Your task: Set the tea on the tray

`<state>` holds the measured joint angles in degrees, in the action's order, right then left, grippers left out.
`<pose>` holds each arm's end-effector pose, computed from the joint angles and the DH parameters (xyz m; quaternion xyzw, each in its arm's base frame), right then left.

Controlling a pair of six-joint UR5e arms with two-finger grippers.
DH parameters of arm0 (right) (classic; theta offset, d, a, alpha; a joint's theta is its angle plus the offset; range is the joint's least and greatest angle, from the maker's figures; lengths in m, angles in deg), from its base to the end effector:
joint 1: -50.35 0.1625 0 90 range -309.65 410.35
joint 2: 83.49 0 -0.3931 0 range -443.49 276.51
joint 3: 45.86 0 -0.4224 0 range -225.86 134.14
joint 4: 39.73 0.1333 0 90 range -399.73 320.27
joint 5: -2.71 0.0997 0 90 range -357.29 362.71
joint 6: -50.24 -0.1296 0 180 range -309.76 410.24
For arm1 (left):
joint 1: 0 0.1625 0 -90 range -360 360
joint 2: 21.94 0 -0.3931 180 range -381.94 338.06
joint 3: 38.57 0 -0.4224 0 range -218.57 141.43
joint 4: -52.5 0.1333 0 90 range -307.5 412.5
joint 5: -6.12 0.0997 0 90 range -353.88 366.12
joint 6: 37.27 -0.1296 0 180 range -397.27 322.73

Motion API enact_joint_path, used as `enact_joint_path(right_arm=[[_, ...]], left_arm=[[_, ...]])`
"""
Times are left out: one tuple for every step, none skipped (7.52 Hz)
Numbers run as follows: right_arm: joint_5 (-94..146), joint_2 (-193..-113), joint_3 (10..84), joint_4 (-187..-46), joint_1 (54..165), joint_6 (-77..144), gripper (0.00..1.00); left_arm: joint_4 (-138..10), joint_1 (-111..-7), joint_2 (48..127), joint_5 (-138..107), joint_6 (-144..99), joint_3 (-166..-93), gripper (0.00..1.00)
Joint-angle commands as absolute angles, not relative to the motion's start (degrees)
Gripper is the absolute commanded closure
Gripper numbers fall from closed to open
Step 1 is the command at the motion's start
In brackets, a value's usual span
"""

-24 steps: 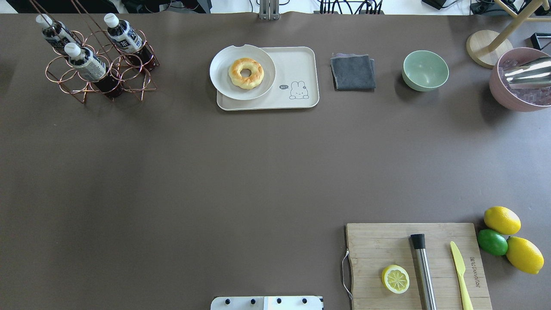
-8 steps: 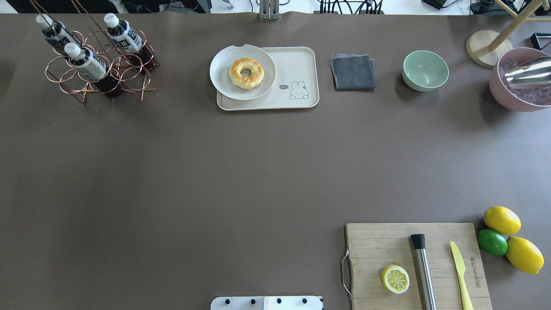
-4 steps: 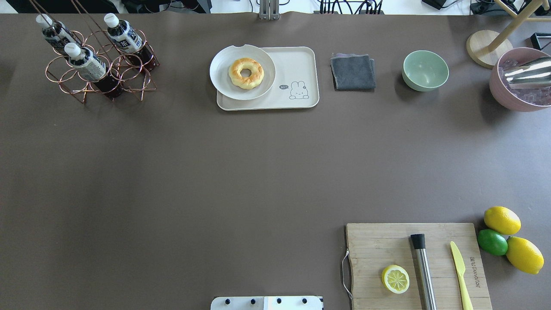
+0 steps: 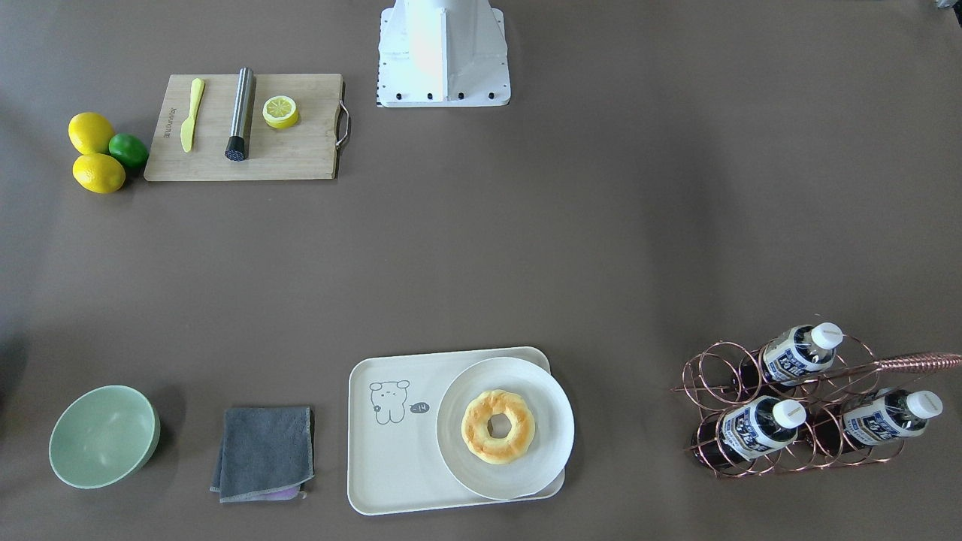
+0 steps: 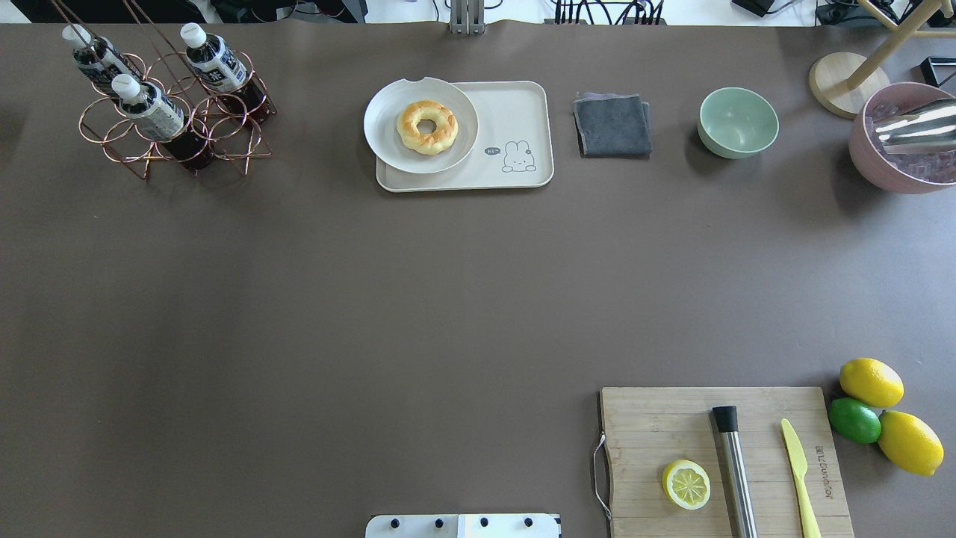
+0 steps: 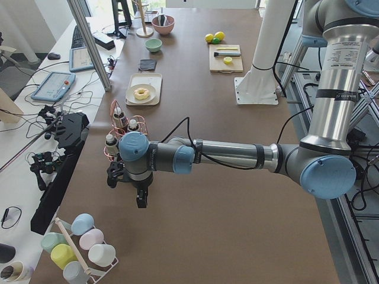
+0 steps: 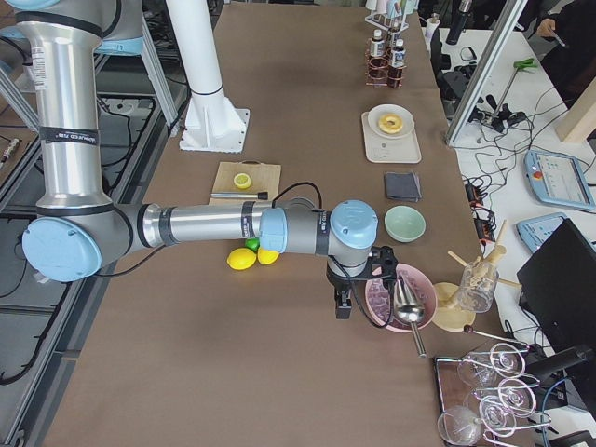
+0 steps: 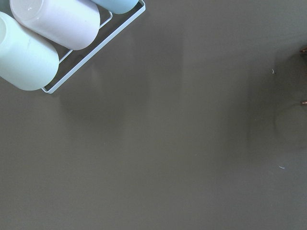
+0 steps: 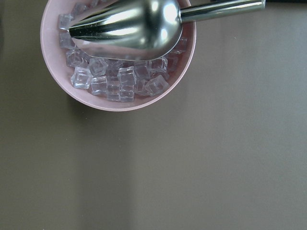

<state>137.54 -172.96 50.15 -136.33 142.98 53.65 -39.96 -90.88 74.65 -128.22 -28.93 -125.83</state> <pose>0.0659 -0.5204 0.5995 0.0196 -0.3808 -0.0061 0.9244 -0.0516 -0.5751 0.6058 0.0263 0.3793 -0.0536 0.9233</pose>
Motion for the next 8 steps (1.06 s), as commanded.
enact_joint_path(right_arm=[[137.5, -173.0, 50.1, -136.3, 142.9, 53.6, 0.00], [137.5, -173.0, 50.1, -136.3, 143.0, 53.6, 0.00], [137.5, -173.0, 50.1, -136.3, 143.0, 53.6, 0.00], [137.5, -173.0, 50.1, -136.3, 143.0, 53.6, 0.00], [137.5, -173.1, 50.1, -136.4, 143.0, 53.5, 0.00], [137.5, -173.2, 50.1, -136.4, 143.0, 53.5, 0.00], [137.5, -173.3, 50.1, -136.3, 143.0, 53.5, 0.00], [137.5, -173.4, 50.2, -136.4, 143.0, 53.5, 0.00]], left_arm=[[-40.0, -90.8, 74.8, -128.2, -28.8, -125.8, 0.02], [-40.0, -90.8, 74.9, -128.2, -28.8, -125.8, 0.02], [-40.0, -90.8, 74.9, -128.2, -28.7, -125.8, 0.02], [-39.7, -90.8, 74.9, -128.3, -28.6, -126.5, 0.02], [-39.4, -90.8, 75.0, -128.3, -28.6, -127.4, 0.02], [-39.3, -90.4, 75.3, -130.1, -28.5, -129.3, 0.02], [-39.3, -88.0, 75.2, -132.2, -27.9, -132.1, 0.02], [-39.7, -86.0, 75.2, -132.7, -23.3, -136.0, 0.02]])
